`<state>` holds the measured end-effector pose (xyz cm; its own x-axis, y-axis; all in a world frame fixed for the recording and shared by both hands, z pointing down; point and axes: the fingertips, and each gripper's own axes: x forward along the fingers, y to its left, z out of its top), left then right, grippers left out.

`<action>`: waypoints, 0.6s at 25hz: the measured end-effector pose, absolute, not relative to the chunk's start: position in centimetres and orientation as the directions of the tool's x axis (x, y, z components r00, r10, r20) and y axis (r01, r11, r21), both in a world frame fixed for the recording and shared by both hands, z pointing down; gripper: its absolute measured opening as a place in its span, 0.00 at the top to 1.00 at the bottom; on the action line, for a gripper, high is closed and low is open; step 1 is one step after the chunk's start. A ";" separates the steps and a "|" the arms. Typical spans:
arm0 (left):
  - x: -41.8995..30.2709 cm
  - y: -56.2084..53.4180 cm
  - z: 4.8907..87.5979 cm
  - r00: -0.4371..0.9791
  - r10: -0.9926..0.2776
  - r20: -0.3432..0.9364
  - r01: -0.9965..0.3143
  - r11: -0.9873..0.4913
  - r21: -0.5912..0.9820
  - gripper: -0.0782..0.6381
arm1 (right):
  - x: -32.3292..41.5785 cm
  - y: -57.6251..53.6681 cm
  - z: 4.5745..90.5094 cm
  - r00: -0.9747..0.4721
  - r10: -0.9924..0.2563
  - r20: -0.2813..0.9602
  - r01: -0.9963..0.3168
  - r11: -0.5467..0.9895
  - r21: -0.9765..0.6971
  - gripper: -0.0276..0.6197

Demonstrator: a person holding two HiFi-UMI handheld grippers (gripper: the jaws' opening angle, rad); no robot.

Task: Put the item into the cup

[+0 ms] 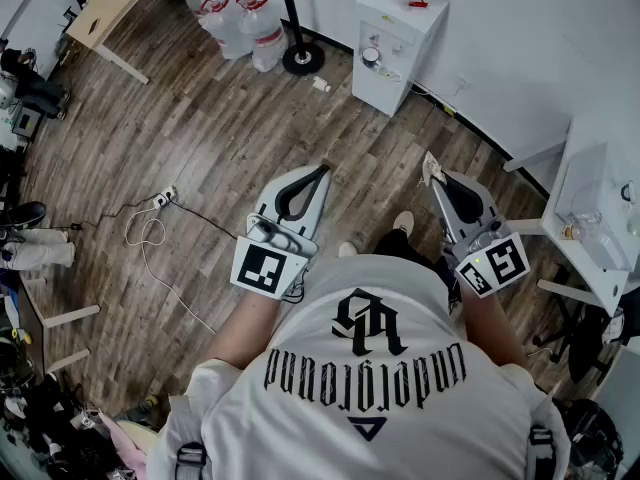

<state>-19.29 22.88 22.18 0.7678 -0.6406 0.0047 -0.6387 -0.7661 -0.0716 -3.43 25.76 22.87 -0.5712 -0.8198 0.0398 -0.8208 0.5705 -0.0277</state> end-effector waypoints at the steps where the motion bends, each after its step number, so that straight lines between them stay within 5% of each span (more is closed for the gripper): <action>1: -19.4 22.9 22.1 0.768 -0.641 0.004 -0.639 -0.766 -0.076 0.88 | -3.5 25.7 22.9 -0.573 -0.819 0.041 -0.820 0.572 -0.027 0.90; 15: -18.1 20.4 22.3 0.747 -0.665 0.012 -0.663 -0.746 -0.066 0.88 | -2.0 22.9 23.0 -0.582 -0.812 0.041 -0.813 0.582 -0.020 0.89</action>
